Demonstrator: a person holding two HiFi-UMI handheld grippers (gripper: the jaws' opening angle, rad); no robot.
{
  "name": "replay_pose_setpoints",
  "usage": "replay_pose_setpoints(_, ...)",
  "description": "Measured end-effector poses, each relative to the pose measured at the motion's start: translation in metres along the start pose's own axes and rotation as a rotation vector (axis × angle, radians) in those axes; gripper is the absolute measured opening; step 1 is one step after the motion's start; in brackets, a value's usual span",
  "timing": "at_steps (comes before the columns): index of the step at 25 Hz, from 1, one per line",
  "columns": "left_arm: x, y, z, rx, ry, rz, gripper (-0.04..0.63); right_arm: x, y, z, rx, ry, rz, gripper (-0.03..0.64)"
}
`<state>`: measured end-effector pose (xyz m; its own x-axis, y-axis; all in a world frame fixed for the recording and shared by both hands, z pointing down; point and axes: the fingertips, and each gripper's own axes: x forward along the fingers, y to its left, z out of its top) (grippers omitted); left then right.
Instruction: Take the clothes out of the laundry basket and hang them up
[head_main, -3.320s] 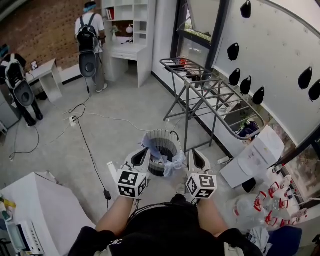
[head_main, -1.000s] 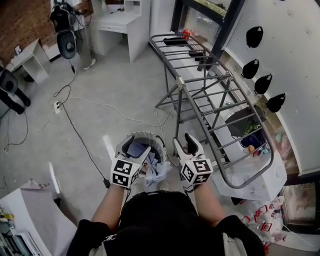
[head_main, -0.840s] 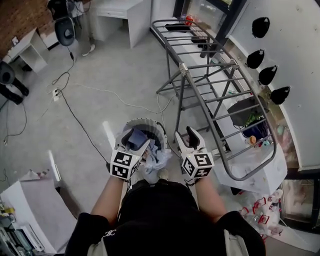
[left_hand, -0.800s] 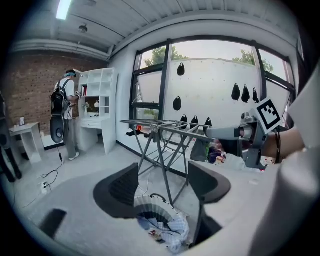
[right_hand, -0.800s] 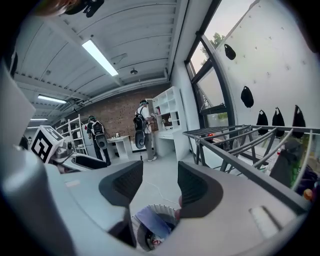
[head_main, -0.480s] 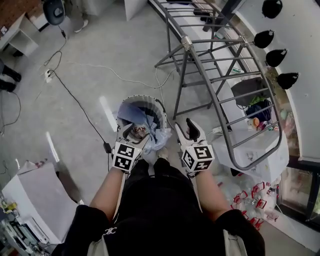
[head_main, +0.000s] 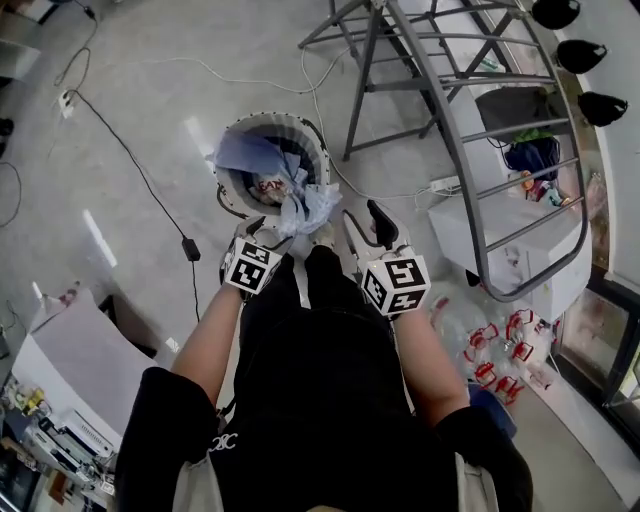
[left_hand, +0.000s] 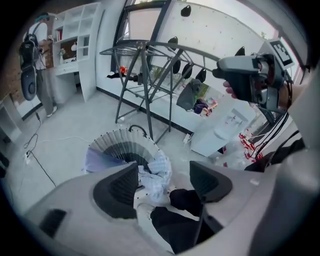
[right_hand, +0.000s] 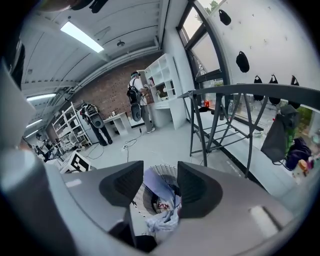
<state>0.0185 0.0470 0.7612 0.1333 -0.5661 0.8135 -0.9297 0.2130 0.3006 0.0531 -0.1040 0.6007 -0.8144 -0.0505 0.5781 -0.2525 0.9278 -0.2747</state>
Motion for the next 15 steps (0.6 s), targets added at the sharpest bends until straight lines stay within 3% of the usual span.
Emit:
replay_pose_setpoints(6,0.063,0.012,-0.053,-0.105,0.142,-0.056,0.328,0.018,-0.014,-0.034,0.01,0.057,-0.002,0.21)
replay_pose_setpoints(10,0.101,0.018,-0.096,-0.092,0.241,-0.073,0.319,0.028,-0.01,-0.06,-0.027,0.115,0.035,0.21)
replay_pose_setpoints(15,0.142,0.021,-0.127,-0.112,0.274,-0.083,0.285,0.038,-0.008,-0.092,-0.064,0.167,0.077,0.21)
